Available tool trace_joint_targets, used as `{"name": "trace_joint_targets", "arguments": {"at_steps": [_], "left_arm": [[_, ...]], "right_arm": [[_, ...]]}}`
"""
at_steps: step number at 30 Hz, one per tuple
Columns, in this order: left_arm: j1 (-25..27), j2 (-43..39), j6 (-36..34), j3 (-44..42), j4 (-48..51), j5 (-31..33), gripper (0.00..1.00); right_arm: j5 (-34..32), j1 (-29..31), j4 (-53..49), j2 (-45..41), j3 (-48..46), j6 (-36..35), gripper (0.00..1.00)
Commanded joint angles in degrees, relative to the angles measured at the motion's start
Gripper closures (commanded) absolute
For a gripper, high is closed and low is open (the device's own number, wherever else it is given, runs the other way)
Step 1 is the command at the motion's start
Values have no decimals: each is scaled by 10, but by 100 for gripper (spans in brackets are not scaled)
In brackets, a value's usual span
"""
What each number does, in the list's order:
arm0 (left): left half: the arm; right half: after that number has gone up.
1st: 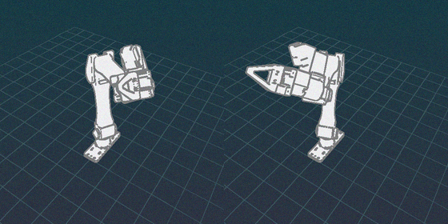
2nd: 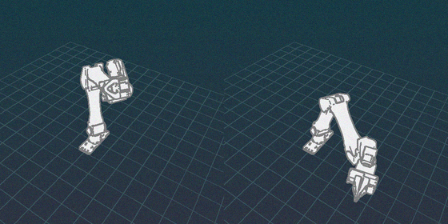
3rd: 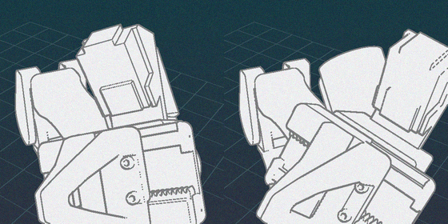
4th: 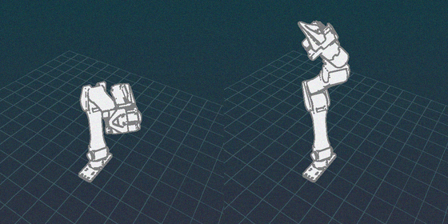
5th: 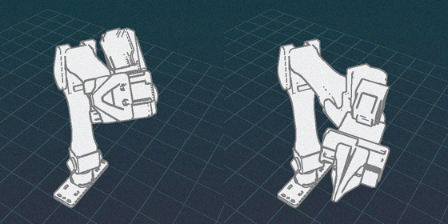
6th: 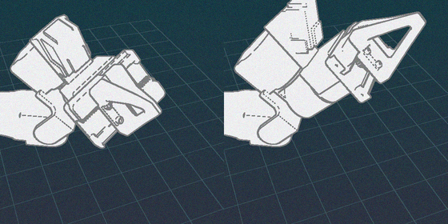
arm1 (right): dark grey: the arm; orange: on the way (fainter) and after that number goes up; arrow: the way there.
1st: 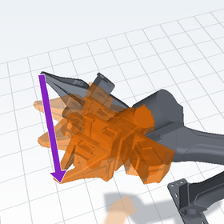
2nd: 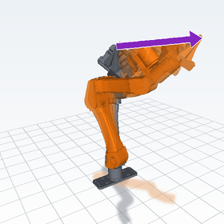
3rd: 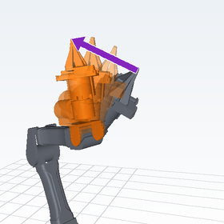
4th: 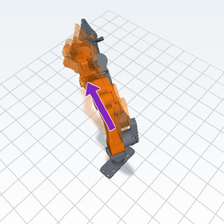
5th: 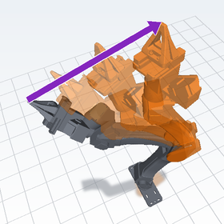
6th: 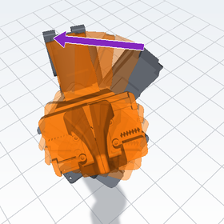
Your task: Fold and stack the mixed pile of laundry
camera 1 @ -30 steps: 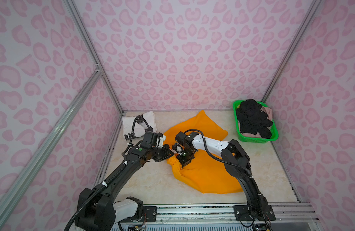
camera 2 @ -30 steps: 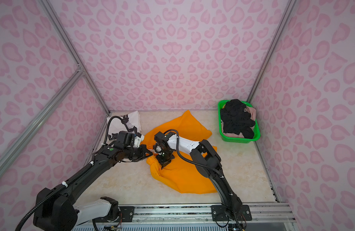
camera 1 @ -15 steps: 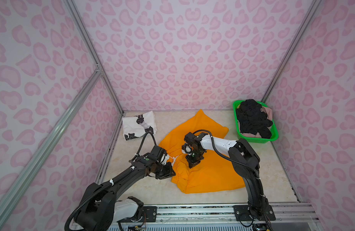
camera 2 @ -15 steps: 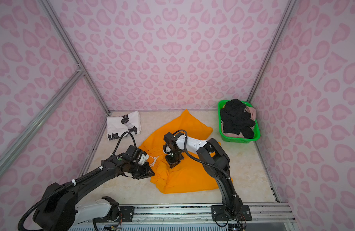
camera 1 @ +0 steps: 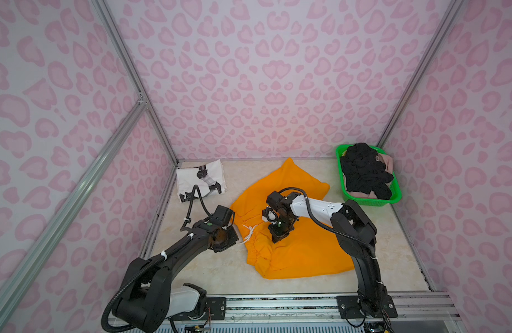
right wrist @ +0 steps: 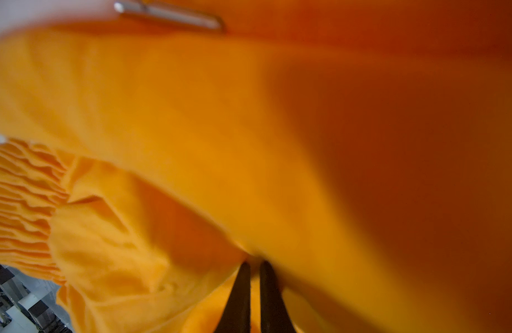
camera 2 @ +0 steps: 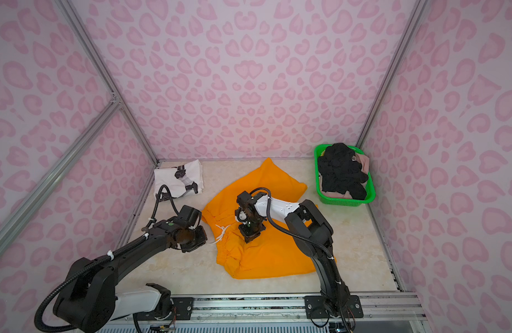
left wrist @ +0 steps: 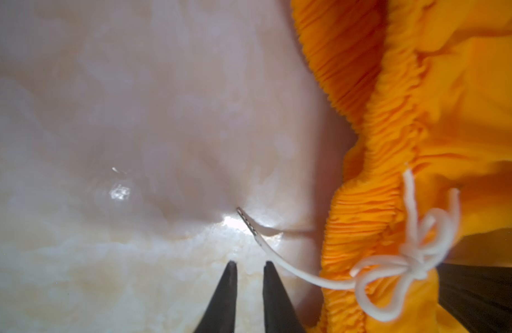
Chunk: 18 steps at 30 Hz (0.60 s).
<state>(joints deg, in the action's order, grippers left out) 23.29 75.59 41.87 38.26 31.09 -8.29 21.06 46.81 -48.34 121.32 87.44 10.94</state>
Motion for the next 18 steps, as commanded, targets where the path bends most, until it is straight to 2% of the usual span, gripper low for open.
{"name": "trace_joint_targets", "arguments": {"at_steps": [1, 8, 13, 15, 18], "left_arm": [[3, 18, -10, -14, -45, -9, 80], [20, 80, -49, -5, -119, -62, 75], [31, 115, -38, 7, -179, -115, 65], [34, 118, -30, 5, -205, -127, 58], [35, 118, -22, 6, -232, -147, 56]], "right_arm": [[-9, -2, 2, 0, -4, 1, 89], [-1, -3, 7, 5, -2, 4, 89], [-1, -4, 7, 2, -3, 2, 89], [-1, -4, 7, 1, -5, 2, 89], [-1, -4, 6, 1, -6, 2, 89]]}}
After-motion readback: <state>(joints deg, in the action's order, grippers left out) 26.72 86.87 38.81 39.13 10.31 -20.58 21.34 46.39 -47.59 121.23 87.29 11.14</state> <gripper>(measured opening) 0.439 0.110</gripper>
